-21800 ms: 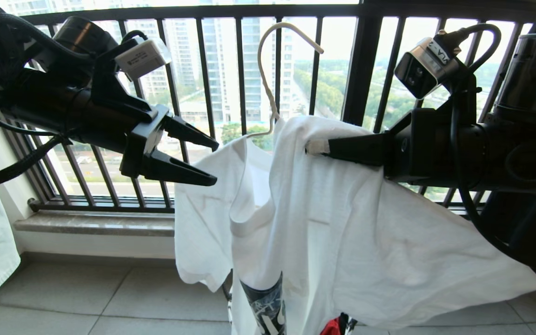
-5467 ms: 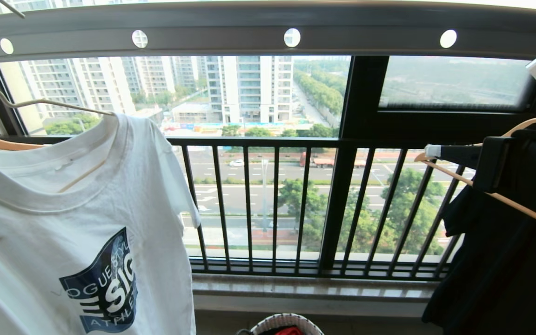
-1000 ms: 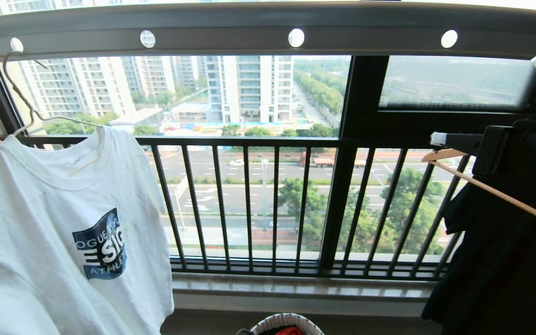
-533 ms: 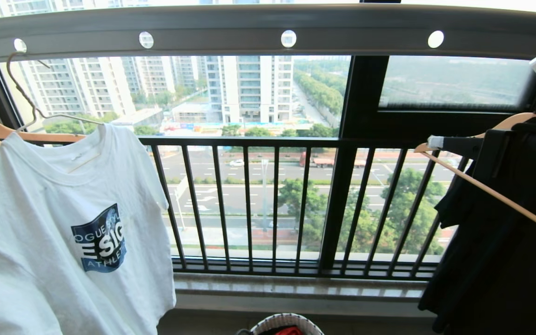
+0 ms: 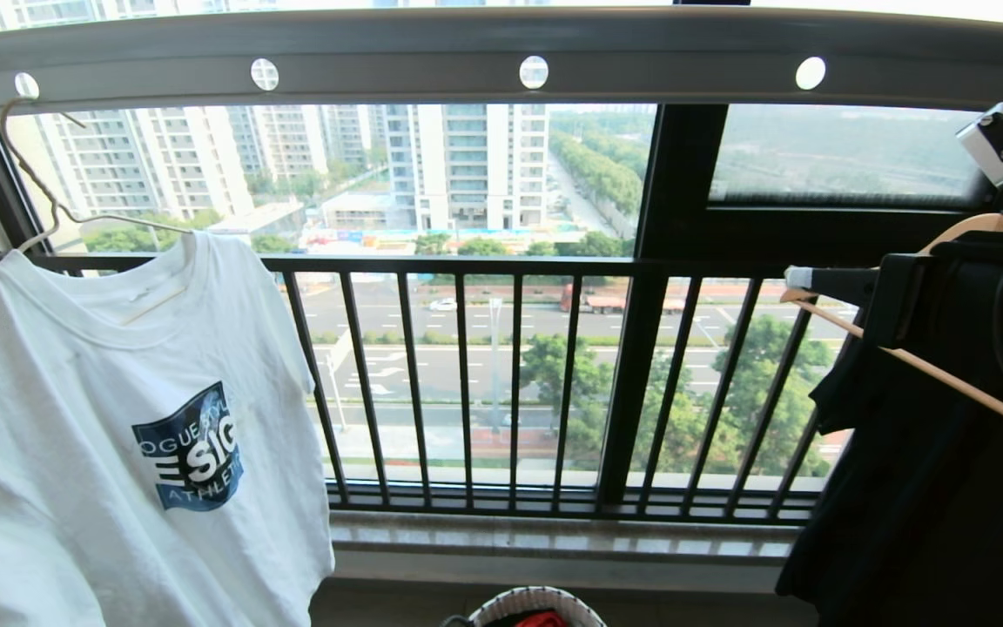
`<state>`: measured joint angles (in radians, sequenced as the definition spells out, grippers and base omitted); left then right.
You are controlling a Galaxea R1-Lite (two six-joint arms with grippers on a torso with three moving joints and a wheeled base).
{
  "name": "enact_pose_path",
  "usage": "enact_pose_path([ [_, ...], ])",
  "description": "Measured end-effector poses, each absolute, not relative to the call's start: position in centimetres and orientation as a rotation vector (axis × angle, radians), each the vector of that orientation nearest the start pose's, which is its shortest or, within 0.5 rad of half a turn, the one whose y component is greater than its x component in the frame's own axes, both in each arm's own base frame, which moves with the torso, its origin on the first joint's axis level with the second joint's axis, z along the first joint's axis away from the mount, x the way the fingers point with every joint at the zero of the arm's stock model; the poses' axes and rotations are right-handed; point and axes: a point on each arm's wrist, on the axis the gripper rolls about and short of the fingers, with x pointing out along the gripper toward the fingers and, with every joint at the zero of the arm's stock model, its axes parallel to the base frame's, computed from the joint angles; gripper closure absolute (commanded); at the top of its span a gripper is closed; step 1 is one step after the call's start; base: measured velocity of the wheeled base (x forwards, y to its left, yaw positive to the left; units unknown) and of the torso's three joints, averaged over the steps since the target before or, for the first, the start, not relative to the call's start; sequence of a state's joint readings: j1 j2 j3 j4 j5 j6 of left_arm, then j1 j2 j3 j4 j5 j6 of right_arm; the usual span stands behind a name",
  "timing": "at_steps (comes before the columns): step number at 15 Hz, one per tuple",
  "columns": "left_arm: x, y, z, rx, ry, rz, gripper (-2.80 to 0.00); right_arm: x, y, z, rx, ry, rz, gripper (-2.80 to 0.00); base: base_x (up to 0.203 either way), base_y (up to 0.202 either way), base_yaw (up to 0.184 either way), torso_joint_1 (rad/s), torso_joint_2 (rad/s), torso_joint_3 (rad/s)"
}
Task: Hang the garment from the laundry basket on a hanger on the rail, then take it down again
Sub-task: Take the clothes off the clothes rack
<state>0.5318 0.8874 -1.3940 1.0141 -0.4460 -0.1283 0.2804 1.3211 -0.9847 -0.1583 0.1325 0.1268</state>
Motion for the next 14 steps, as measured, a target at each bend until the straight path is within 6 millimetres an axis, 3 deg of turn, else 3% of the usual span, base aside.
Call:
enact_pose_path([
  [4,2.6,-0.1,33.8,-0.306,0.454,-0.071,0.0,20.9,6.3,28.4,0.111,0.212,0.399,0.0,0.0,0.0,0.0,0.0,0.0,0.0],
  [8,5.2,-0.1,34.1,-0.254,0.467,-0.252,0.0,21.0,6.4,28.3,0.112,0.22,0.417,0.0,0.0,0.0,0.0,0.0,0.0,0.0],
  [14,9.4,-1.1,31.9,-0.203,0.455,-0.425,0.0,20.9,6.5,28.0,0.109,0.231,0.43,0.0,0.0,0.0,0.0,0.0,0.0,0.0],
])
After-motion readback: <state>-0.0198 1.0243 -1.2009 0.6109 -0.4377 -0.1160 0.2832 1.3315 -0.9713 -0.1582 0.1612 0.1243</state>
